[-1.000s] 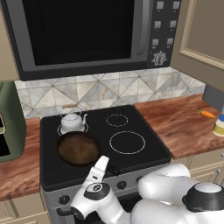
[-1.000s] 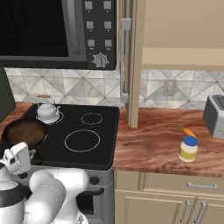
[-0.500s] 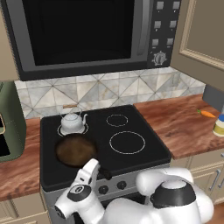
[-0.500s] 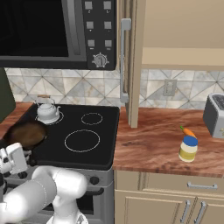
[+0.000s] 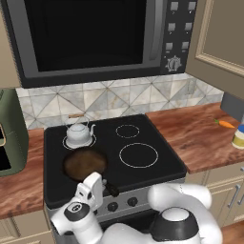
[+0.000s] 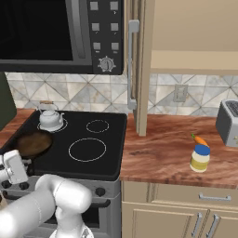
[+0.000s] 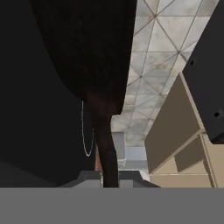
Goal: Pick the pan from the cabinet and place it on the stove. Then turn on the stove burner for the pan.
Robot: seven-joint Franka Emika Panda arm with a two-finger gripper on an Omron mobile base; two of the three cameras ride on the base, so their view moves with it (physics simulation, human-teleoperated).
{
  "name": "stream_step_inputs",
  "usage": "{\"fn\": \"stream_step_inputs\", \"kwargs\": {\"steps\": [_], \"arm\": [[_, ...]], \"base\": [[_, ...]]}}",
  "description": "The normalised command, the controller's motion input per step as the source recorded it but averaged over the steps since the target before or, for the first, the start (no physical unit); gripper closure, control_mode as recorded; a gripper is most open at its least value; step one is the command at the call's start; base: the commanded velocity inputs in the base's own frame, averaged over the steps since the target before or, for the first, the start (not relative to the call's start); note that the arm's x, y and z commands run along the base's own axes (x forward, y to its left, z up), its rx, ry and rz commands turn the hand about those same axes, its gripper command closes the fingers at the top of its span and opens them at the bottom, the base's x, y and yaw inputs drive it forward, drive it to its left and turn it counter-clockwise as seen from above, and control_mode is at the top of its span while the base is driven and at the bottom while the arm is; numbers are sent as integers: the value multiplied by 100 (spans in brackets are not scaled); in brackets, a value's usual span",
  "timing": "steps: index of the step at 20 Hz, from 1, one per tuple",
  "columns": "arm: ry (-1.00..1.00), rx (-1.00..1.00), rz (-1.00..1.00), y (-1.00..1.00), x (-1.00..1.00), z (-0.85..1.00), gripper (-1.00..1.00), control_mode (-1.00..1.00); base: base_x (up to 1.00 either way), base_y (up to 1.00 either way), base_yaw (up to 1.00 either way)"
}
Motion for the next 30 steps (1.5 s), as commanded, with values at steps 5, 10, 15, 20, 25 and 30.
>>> {"fn": "stream_step_inputs", "kwargs": {"steps": [5,10,15,20,25,30], "arm": [[1,0,0,19,28,-22,100,-100],[0,0,0,23,35,-30,100,-100],[2,5,0,26,39,-41,100,-100],[1,10,0,30,42,-45,100,-100],[0,11,1,41,42,-47,100,-100],[0,8,3,41,45,-39,100,-100]], "base": [[0,0,0],[0,0,0],[0,0,0],[0,0,0],[0,0,0],[0,0,0]]}}
